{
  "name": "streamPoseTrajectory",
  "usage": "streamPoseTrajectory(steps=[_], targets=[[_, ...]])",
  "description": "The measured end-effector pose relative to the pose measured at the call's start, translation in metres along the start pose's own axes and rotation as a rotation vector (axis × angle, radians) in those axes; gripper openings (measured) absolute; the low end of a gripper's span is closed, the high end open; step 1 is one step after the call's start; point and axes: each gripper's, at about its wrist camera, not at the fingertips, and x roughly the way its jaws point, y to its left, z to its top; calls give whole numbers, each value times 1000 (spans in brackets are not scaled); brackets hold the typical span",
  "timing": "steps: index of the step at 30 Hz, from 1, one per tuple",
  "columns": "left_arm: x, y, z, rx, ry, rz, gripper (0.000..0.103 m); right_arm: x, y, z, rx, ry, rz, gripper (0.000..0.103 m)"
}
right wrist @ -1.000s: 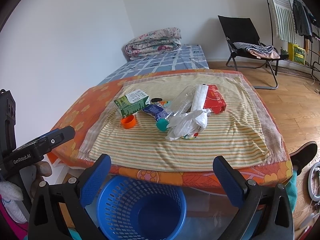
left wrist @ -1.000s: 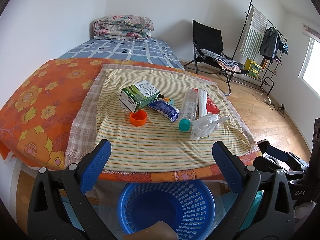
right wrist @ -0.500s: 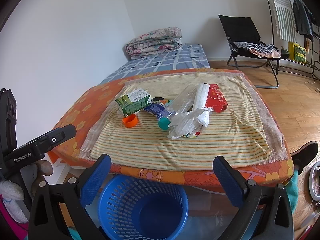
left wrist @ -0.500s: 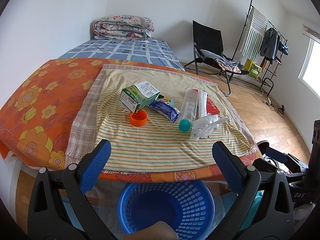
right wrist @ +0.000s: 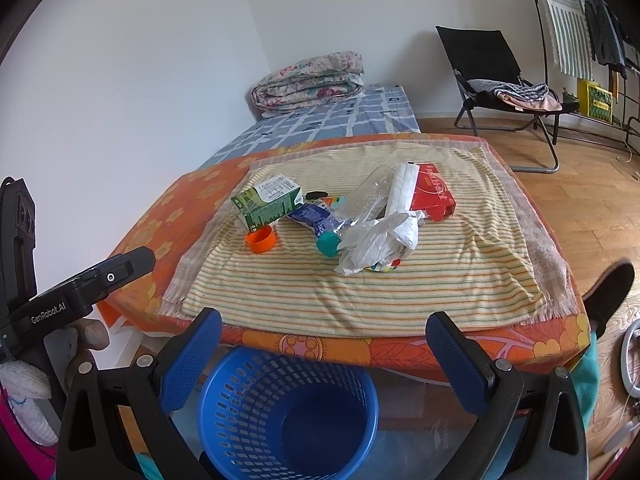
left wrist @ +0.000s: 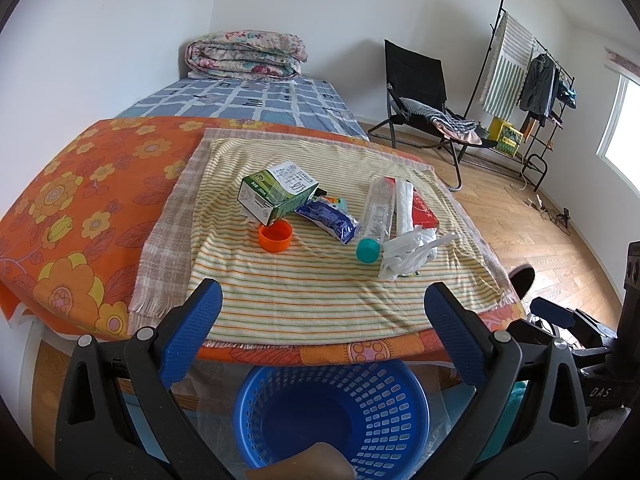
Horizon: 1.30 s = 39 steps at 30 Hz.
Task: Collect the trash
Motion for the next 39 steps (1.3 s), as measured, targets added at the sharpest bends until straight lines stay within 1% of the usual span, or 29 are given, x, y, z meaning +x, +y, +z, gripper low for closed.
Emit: streamPoseTrajectory(steps=[11,16,20,24,31,39], targets=[[-1,2,-2,-5,0,7,103,-1,-12,2,35,7,3,103],[0,7,-2,-19,-4,8,103,-1,-8,3,23,9,18,103],[-1,9,-2,-7,-3,9,103,-1,-8,3,21,2,15,103],[2,9,-3,2,4,12,103,1,-14,3,46,-1,12,103],[15,17,1,-25,36,13,103,7,-27,4,82,-17,-3,103],[39,32,20,-82,60,12,103,16,-38,15,84,-10,-1,103]])
